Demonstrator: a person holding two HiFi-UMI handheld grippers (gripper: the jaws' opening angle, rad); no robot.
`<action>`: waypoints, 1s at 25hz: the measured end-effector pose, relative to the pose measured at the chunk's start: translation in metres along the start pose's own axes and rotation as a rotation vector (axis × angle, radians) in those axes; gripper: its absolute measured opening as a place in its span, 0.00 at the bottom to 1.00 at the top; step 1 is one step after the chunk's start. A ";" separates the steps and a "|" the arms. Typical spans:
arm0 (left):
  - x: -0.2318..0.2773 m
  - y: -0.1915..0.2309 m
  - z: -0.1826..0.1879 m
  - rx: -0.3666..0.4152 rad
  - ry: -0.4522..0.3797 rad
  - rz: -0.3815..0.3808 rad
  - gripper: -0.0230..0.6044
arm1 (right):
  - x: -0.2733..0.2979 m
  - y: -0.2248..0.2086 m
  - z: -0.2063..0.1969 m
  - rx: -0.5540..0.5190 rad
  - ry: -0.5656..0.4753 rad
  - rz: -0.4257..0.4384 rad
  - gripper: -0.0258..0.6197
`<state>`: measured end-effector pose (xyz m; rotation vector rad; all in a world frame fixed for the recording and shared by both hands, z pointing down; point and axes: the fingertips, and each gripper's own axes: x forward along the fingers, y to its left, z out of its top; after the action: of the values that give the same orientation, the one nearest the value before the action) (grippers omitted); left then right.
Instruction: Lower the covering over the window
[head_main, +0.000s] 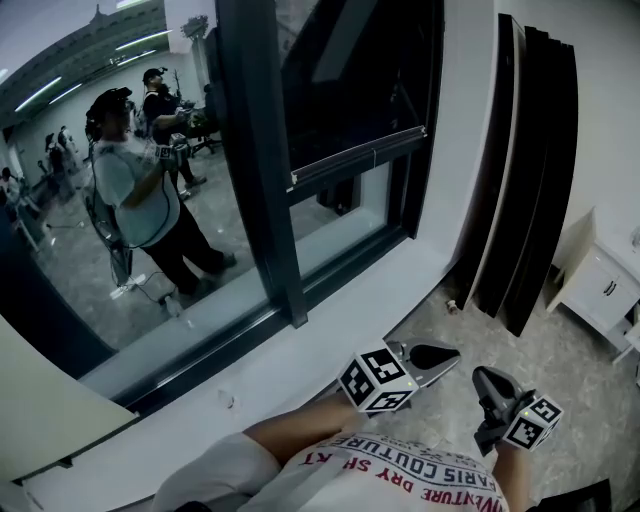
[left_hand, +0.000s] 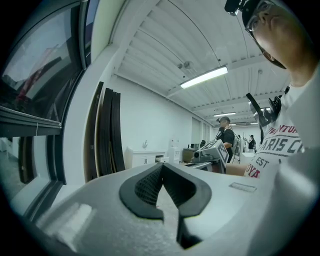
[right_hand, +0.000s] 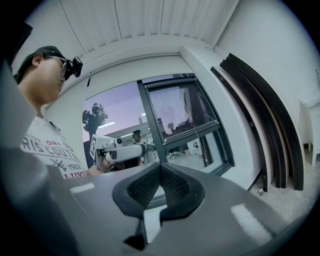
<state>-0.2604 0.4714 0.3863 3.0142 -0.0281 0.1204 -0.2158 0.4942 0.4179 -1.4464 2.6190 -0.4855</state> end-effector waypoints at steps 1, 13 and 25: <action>-0.001 0.000 0.002 0.005 -0.001 -0.002 0.04 | 0.001 0.000 0.004 -0.004 -0.004 0.002 0.05; 0.023 0.027 -0.012 -0.040 0.033 0.015 0.04 | 0.013 -0.035 0.004 0.018 0.018 0.031 0.05; 0.123 0.095 -0.002 -0.061 0.065 0.058 0.04 | 0.022 -0.149 0.042 0.050 0.018 0.070 0.05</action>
<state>-0.1401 0.3756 0.4095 2.9477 -0.1111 0.2192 -0.0973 0.3923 0.4289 -1.3375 2.6407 -0.5538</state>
